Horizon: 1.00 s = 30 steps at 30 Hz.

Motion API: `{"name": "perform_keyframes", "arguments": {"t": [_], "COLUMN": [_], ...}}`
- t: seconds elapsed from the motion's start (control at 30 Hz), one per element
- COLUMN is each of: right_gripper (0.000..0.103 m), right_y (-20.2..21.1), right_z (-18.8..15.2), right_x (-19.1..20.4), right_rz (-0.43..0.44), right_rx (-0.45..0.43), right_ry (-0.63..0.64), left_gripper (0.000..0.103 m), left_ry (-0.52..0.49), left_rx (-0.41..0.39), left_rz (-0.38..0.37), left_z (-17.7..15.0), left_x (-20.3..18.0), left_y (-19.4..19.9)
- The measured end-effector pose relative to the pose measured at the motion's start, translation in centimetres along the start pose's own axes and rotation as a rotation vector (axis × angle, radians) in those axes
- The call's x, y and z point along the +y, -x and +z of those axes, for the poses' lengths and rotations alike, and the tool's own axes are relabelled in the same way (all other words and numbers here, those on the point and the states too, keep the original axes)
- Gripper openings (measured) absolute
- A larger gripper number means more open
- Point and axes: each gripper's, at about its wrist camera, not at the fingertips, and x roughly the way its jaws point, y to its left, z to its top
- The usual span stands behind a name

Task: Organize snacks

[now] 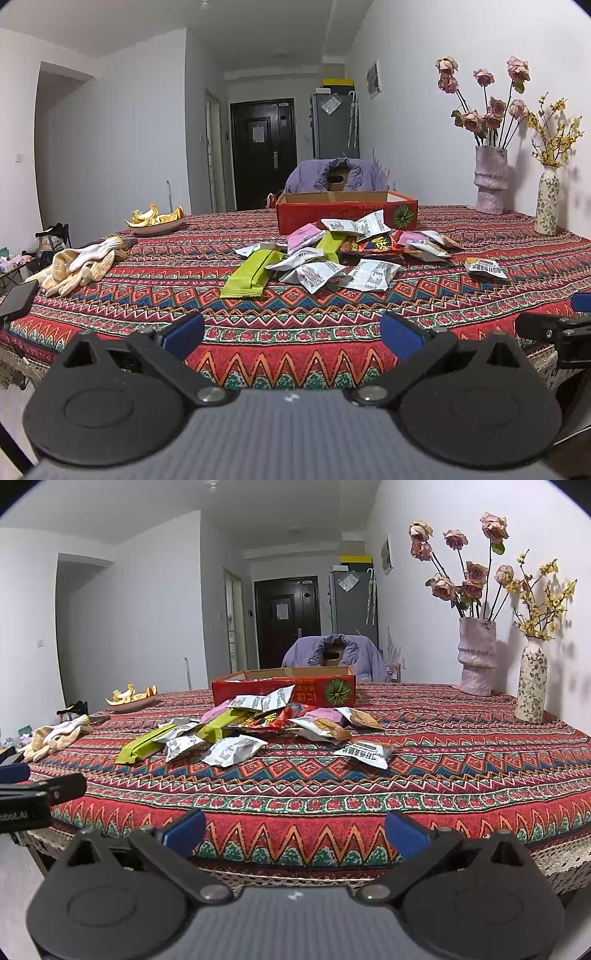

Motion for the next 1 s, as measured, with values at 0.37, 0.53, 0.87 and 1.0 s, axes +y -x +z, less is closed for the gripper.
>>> {"name": "perform_keyframes", "arguments": {"t": [0.37, 0.53, 0.87, 1.0], "right_gripper": [0.103, 0.103, 0.103, 0.103], "right_y": [0.1, -0.3, -2.5, -4.3], "right_z": [0.0, 0.2, 1.0, 1.7], "right_x": [0.1, 0.0, -1.7, -2.5], "right_rz": [-0.002, 0.013, -0.005, -0.019], "right_rx": [-0.005, 0.004, -0.020, -0.004], "right_ry": [0.007, 0.009, 0.008, -0.005], "left_gripper": [0.103, 0.103, 0.103, 0.103], "left_ry": [-0.001, 0.005, -0.016, -0.025], "left_rx": [0.003, 0.002, 0.044, 0.072], "left_rz": [0.000, 0.010, -0.013, -0.009], "left_z": [0.0, 0.2, 1.1, 1.7], "left_x": [0.0, 0.0, -0.7, -1.0], "left_y": [0.1, -0.1, -2.6, -4.7]}}
